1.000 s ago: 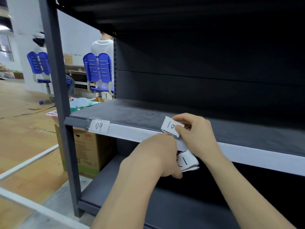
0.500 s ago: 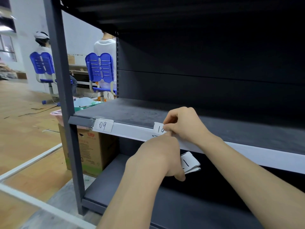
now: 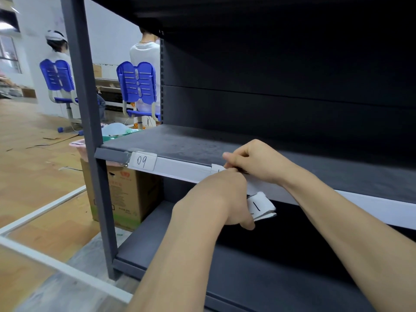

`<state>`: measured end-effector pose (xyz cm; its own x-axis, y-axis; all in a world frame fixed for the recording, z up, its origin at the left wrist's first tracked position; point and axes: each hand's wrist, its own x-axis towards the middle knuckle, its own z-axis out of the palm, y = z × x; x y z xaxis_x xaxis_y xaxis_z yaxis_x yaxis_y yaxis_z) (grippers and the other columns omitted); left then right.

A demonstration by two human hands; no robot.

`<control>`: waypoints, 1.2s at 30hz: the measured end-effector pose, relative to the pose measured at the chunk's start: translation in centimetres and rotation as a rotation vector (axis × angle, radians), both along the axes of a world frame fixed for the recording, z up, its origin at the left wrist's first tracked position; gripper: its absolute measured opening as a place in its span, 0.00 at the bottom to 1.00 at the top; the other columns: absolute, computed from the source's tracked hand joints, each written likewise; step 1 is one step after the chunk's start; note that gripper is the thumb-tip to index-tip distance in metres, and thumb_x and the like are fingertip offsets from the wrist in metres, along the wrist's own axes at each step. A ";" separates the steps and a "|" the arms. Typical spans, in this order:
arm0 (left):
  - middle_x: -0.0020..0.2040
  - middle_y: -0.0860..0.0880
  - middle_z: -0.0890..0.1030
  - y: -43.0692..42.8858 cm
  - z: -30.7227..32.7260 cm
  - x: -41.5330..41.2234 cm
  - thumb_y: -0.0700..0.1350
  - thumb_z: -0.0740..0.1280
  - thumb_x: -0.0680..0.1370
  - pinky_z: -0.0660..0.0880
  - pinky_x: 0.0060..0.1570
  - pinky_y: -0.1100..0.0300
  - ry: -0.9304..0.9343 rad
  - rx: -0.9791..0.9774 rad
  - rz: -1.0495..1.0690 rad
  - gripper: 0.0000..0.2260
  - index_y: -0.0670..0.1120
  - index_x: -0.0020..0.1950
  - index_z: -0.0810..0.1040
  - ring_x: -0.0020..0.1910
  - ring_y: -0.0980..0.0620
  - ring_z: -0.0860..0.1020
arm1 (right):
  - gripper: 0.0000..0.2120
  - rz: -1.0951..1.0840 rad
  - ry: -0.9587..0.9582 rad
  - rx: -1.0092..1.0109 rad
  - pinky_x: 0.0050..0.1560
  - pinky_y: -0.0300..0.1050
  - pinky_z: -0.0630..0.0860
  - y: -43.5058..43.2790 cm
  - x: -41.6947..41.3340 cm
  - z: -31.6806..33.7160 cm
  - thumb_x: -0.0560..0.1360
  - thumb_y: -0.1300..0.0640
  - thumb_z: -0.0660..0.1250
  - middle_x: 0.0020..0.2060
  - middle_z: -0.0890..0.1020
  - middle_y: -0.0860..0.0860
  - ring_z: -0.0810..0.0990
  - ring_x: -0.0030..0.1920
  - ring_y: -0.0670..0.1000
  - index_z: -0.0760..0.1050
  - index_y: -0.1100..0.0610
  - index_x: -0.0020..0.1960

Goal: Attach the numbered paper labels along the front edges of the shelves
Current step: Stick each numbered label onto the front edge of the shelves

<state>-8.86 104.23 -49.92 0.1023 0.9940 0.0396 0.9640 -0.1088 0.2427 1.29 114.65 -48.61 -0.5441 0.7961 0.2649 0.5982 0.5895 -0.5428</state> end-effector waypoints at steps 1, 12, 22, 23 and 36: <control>0.53 0.51 0.73 0.2 -0.1 -0.1 0.51 0.76 0.69 0.64 0.27 0.58 -0.011 0.019 -0.005 0.19 0.46 0.32 0.66 0.30 0.53 0.68 | 0.21 -0.012 0.001 -0.020 0.42 0.36 0.73 -0.2 0.1 0.0 0.78 0.42 0.61 0.34 0.85 0.43 0.77 0.33 0.36 0.84 0.52 0.37; 0.38 0.48 0.78 2.2 -0.6 3.0 0.43 0.69 0.70 0.72 0.34 0.56 -0.246 0.369 -0.041 0.03 0.46 0.40 0.76 0.37 0.46 0.77 | 0.11 -0.149 0.343 0.144 0.42 0.40 0.74 -3.3 8.3 -1.6 0.75 0.42 0.66 0.40 0.84 0.45 0.79 0.40 0.43 0.82 0.48 0.43; 0.46 0.51 0.76 3.4 -1.4 13.3 0.45 0.66 0.72 0.72 0.38 0.54 -0.304 0.573 -0.083 0.08 0.50 0.51 0.76 0.43 0.46 0.76 | 0.07 -0.265 0.579 0.017 0.37 0.38 0.77 -5.3 19.1 -2.4 0.75 0.59 0.70 0.39 0.86 0.55 0.81 0.35 0.49 0.80 0.57 0.52; 0.47 0.51 0.76 3.4 -1.5 14.1 0.46 0.66 0.72 0.71 0.39 0.54 -0.301 0.576 -0.085 0.09 0.50 0.52 0.76 0.43 0.46 0.76 | 0.05 -0.299 0.613 0.011 0.36 0.38 0.77 -5.2 20.3 -2.4 0.76 0.59 0.69 0.38 0.86 0.54 0.81 0.35 0.49 0.79 0.58 0.52; 0.47 0.51 0.79 3.6 -2.2 16.1 0.46 0.69 0.71 0.77 0.46 0.49 -0.334 0.512 -0.074 0.10 0.50 0.52 0.77 0.45 0.46 0.77 | 0.03 -0.442 0.732 0.049 0.40 0.41 0.76 -4.6 22.8 -2.7 0.75 0.60 0.69 0.36 0.82 0.50 0.78 0.37 0.47 0.81 0.56 0.43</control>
